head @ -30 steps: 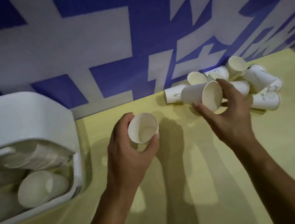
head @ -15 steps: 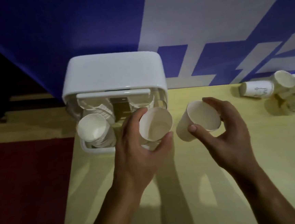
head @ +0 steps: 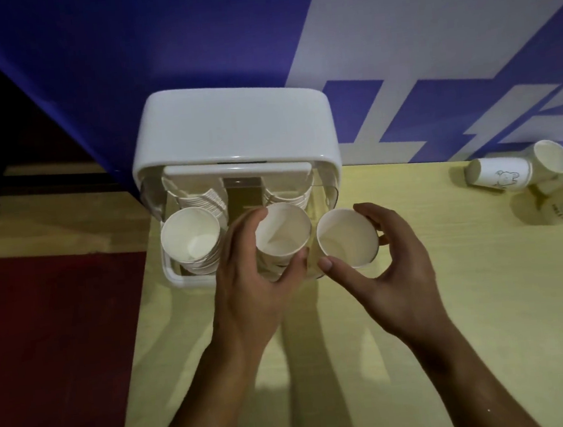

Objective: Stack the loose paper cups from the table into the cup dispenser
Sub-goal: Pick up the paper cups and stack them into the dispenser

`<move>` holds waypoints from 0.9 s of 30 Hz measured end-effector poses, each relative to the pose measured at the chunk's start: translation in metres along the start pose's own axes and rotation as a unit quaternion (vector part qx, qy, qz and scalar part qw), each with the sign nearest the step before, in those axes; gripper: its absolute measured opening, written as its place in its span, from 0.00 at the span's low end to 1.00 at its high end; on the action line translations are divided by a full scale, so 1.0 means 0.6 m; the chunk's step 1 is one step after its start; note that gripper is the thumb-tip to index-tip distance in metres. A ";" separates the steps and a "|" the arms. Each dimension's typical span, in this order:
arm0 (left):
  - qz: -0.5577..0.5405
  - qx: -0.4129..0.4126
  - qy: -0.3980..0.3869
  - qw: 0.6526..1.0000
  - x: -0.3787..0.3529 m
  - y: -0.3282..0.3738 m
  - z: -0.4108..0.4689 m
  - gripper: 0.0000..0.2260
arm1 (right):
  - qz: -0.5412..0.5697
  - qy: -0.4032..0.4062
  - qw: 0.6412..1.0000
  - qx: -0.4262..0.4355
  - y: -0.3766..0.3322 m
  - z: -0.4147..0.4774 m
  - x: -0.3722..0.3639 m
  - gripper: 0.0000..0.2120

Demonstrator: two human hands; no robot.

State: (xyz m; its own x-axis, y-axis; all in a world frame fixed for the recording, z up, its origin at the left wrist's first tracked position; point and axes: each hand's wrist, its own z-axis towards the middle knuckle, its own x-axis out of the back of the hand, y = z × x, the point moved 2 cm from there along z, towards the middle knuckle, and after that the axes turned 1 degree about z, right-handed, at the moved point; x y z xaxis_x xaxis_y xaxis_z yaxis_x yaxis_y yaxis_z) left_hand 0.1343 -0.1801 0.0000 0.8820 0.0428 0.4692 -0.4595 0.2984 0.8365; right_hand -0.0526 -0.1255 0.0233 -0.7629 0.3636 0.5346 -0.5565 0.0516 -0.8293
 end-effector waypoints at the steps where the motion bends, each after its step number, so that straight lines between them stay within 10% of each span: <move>1: -0.002 -0.005 0.003 1.000 -0.001 0.000 0.001 0.27 | 0.001 0.002 1.000 -0.001 0.002 -0.001 0.001 0.34; 27: 0.053 0.011 -0.042 0.998 -0.030 -0.057 -0.004 0.32 | 0.012 -0.006 0.999 -0.030 0.019 -0.012 -0.001 0.34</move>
State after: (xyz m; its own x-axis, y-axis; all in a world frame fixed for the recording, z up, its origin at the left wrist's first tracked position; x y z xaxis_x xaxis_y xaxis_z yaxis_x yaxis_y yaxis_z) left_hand 0.1345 -0.1885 -0.0377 0.8171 -0.0079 0.5764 -0.5524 0.2756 0.7867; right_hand -0.0561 -0.1185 0.0126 -0.7802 0.3547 0.5153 -0.5172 0.0977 -0.8503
